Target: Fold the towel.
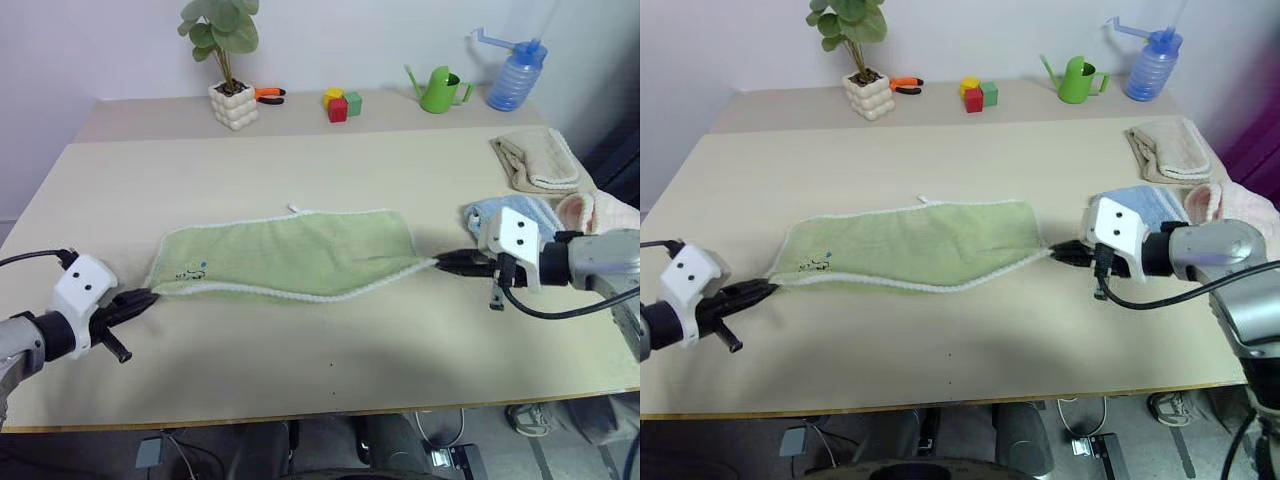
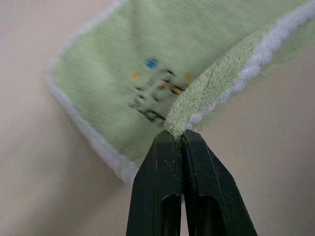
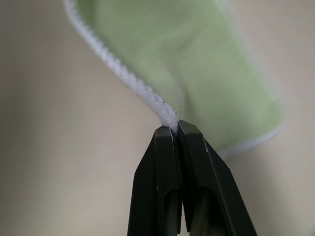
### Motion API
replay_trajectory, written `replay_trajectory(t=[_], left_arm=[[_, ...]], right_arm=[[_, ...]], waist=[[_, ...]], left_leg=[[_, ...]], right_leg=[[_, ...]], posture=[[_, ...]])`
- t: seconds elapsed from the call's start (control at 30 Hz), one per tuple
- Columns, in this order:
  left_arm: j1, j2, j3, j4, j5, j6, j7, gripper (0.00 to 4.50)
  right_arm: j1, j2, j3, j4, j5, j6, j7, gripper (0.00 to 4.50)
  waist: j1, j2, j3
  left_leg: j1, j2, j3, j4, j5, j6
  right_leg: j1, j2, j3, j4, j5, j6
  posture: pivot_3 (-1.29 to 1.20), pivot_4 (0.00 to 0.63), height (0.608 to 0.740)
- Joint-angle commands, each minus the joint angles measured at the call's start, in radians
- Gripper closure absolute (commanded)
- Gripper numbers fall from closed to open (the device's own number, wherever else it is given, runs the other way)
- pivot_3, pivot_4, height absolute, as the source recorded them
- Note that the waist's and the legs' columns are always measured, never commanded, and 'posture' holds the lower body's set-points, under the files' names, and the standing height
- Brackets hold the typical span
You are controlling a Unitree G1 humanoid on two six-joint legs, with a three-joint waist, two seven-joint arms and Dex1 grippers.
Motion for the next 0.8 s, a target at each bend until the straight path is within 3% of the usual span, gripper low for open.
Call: replay_trajectory(t=[0.03,0.23,0.47,0.8], left_arm=[[-0.118,-0.032,-0.064,0.096,0.073,-0.071,0.085,4.50],[-0.306,-0.090,-0.161,0.318,0.168,-0.156,0.177,4.50],[-0.455,-0.122,-0.244,0.523,0.232,-0.254,0.202,4.50],[-0.506,-0.173,-0.260,0.617,0.225,-0.275,0.215,4.50]], right_arm=[[-0.139,0.084,0.077,0.149,-0.145,-0.120,-0.098,4.44],[-0.327,0.219,0.185,0.479,-0.325,-0.301,-0.198,4.44],[-0.451,0.324,0.230,0.777,-0.413,-0.465,-0.248,4.44],[-0.470,0.370,0.219,0.880,-0.430,-0.531,-0.262,4.44]], waist=[[0.000,0.000,0.000],[-0.002,-0.001,0.000],[-0.004,-0.001,0.000],[-0.005,0.000,0.000]], left_leg=[[0.000,0.000,0.000,0.000,0.000,0.000],[-0.001,-0.001,0.000,-0.001,0.000,-0.001],[-0.002,-0.001,0.001,-0.001,0.000,-0.001],[-0.002,-0.001,0.000,-0.001,0.000,-0.001]], right_leg=[[0.000,0.000,0.000,0.000,0.000,0.001],[-0.002,0.000,0.000,0.000,0.002,0.003],[-0.004,-0.001,0.000,0.001,0.002,0.003],[-0.004,-0.001,0.001,0.001,0.002,0.003]], posture=[[0.00,0.150,0.730],[0.00,0.150,0.730],[0.00,0.150,0.730],[0.00,0.150,0.730]])
